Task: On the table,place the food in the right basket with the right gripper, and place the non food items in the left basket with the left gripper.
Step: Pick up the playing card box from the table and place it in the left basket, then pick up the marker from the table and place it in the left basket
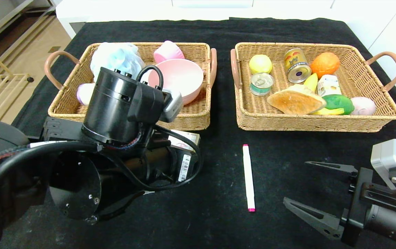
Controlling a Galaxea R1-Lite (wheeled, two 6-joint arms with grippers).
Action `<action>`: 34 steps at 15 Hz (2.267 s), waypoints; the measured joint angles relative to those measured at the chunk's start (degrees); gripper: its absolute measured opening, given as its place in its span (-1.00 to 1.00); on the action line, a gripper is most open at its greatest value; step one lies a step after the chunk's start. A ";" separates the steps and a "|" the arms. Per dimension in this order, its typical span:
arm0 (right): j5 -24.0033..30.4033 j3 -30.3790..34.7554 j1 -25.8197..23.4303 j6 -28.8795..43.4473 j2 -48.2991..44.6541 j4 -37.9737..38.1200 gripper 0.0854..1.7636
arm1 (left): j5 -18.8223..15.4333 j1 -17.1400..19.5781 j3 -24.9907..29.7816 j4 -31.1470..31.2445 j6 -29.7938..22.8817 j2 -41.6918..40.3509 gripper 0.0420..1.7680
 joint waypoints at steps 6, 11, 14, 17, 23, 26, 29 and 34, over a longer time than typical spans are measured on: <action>-0.05 -0.04 -0.02 -0.01 0.02 -0.02 0.94 | -0.52 8.09 -2.65 0.41 3.34 -2.76 0.13; -0.07 -0.09 -0.07 -0.01 -0.02 -0.02 0.94 | -5.10 17.44 -5.92 -0.13 5.97 -2.95 0.12; -0.10 -0.04 -0.02 -0.01 0.06 -0.02 0.94 | -5.27 19.21 -7.67 -0.27 7.03 -2.57 0.12; -0.10 -0.04 0.00 0.00 0.13 -0.02 0.94 | -6.36 21.30 -11.25 -0.27 7.98 -1.27 0.12; -0.10 -0.04 0.00 -0.01 0.11 -0.02 0.94 | -7.17 26.10 -19.69 -0.49 8.52 3.96 0.12; -0.07 -0.04 -0.02 0.00 0.05 -0.02 0.94 | -7.02 26.32 -22.52 -1.45 8.73 6.56 0.12; -0.07 -0.04 -0.02 -0.01 -0.04 -0.02 0.94 | -6.75 26.28 -23.15 -5.01 9.07 8.42 0.14; -0.07 -0.09 -0.10 0.00 -0.09 -0.02 0.94 | -6.58 26.34 -22.85 -5.32 9.01 9.56 0.53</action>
